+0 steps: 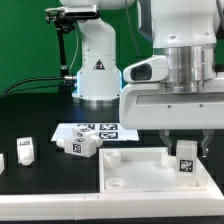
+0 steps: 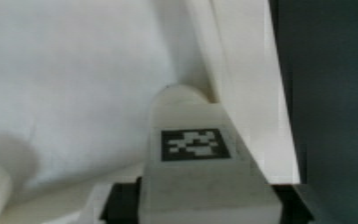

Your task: Assemble one leg

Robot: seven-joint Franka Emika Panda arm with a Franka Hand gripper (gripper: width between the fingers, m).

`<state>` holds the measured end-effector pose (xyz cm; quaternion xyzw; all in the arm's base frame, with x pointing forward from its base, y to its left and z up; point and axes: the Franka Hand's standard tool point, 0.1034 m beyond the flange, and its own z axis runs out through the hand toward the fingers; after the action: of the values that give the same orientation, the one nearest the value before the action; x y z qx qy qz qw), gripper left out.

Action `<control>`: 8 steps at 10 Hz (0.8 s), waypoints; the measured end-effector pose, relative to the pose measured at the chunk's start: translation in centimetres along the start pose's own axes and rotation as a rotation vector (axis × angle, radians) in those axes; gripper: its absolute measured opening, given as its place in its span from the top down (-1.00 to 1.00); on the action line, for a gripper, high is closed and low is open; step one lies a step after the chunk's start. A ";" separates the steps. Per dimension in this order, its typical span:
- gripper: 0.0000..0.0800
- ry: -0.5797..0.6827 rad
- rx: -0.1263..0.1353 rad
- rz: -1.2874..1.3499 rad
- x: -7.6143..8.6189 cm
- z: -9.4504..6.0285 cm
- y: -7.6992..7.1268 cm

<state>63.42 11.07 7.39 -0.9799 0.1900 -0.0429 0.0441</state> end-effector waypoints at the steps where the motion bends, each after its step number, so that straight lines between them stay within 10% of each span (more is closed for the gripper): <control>1: 0.28 0.000 0.000 0.038 0.0 0.0 0.0; 8: 0.28 0.001 0.004 1.054 0.0 -0.2 -0.6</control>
Offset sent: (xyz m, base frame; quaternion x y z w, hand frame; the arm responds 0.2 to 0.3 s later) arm 0.0106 -0.0037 0.0028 -0.0339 0.0252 0.3217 0.9459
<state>63.66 11.63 7.61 -0.7511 0.6571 -0.0159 0.0614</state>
